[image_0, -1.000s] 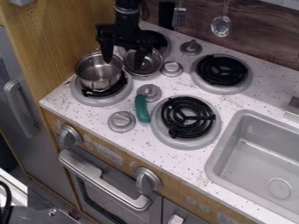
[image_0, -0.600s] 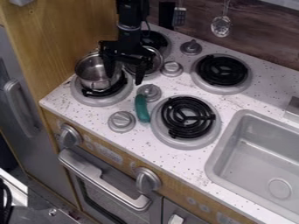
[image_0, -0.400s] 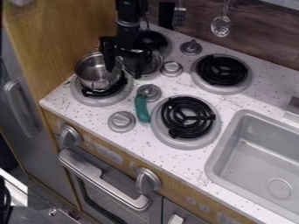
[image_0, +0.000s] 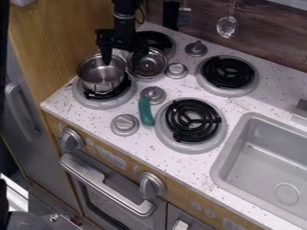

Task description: Move the silver pot to the lower right burner

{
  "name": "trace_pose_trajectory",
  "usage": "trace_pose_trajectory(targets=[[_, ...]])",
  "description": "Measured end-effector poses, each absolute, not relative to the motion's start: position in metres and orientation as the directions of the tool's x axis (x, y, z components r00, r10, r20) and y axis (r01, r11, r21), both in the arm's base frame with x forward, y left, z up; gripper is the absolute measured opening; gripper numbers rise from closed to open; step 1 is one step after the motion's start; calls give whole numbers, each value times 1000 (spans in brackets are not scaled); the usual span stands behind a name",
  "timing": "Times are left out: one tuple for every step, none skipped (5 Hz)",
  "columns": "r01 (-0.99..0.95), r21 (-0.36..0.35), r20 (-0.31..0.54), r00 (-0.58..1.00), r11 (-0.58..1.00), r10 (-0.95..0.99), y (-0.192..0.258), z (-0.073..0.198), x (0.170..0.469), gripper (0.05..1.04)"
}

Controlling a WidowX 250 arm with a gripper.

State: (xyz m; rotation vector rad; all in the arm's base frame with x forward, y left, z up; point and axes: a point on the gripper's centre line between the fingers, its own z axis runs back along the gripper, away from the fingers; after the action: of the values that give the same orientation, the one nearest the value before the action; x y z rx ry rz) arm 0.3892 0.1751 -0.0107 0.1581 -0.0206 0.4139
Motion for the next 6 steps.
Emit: trace_pose_trajectory(targets=[[-426, 150, -1, 902, 892, 431, 186, -33, 385, 998], [-452, 127, -30, 888, 883, 459, 186, -39, 383, 950], [-471, 100, -36, 879, 877, 476, 181, -44, 382, 669], [-461, 100, -54, 883, 882, 467, 176, -53, 375, 370], [-438, 101, -45, 895, 893, 444, 170, -47, 371, 159], [-403, 95, 17, 915, 910, 404, 158, -24, 367, 74]])
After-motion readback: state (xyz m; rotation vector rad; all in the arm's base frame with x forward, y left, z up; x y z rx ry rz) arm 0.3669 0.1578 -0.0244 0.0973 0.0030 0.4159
